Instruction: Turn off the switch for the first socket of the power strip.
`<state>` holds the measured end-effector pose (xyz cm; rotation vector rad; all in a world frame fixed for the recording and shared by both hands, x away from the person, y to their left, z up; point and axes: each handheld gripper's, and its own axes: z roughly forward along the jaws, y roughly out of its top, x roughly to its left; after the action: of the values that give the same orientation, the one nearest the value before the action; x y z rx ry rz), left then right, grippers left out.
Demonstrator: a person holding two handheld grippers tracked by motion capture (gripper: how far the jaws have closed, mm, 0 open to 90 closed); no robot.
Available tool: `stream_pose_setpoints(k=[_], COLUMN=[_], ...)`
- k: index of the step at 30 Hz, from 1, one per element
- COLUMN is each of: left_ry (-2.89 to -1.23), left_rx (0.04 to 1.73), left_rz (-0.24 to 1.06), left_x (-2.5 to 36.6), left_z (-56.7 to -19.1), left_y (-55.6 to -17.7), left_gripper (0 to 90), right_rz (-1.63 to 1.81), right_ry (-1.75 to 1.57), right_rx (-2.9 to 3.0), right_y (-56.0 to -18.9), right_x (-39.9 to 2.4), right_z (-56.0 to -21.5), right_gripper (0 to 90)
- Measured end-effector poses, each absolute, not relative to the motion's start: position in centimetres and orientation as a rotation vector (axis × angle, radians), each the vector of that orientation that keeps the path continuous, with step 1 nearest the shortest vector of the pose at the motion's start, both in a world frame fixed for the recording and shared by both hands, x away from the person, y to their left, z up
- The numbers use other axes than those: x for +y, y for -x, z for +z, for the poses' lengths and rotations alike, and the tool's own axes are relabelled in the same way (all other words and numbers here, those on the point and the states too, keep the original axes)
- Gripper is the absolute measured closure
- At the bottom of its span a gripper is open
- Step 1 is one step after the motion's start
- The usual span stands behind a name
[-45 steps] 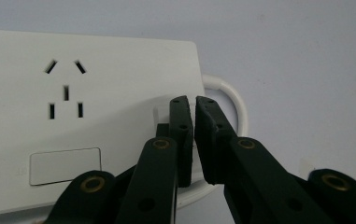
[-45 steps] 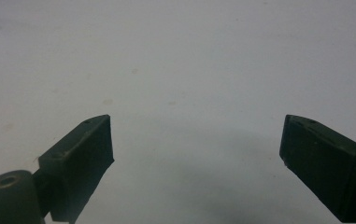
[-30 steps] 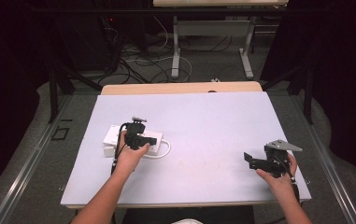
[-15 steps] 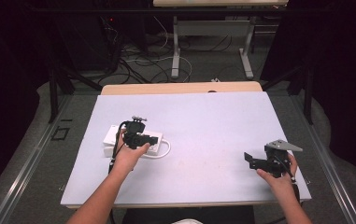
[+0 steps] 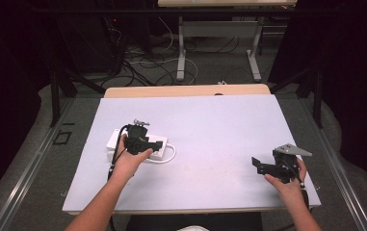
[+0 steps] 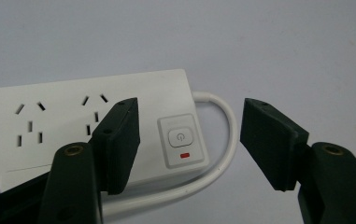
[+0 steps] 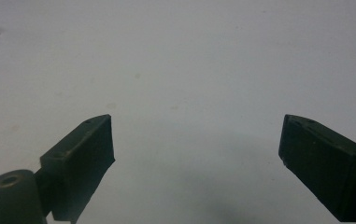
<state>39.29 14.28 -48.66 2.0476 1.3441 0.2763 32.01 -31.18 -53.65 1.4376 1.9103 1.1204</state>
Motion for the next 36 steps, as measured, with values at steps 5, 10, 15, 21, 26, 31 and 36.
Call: stream_pose_setpoints(k=[5,10,15,21,26,31,36], left_ry=[-2.080,-2.085,-2.092,-2.067,-2.041,-2.006,-1.986], left_rx=[1.314,1.273,1.215,1.211,1.228,1.229,1.262], left_rz=[0.294,0.336,0.375,0.399,0.393,0.426,0.421], left_x=[14.7,15.3,16.2,17.1,17.7,18.4,19.3], left_z=[-48.6,-48.4,-48.1,-47.7,-47.6,-47.6,-47.8], left_y=[-38.8,-38.3,-37.8,-37.4,-37.0,-36.8,-36.6], left_gripper=[36.1,34.0,33.9,33.2,32.2,23.9,16.6], right_rz=[1.119,1.121,1.122,1.123,1.125,1.125,1.127], right_ry=[-1.438,-1.437,-1.441,-1.441,-1.442,-1.442,-1.446], right_rx=[1.910,1.912,1.910,1.912,1.921,1.913,1.920], right_y=[-32.0,-32.0,-32.0,-32.0,-32.0,-32.0,-32.0], right_x=[-31.2,-31.1,-31.0,-31.0,-31.0,-31.0,-31.0], right_z=[-53.6,-53.7,-53.6,-53.7,-53.7,-53.7,-53.7], right_gripper=[9.7,9.7,9.7,9.7,9.7,9.7,9.7])
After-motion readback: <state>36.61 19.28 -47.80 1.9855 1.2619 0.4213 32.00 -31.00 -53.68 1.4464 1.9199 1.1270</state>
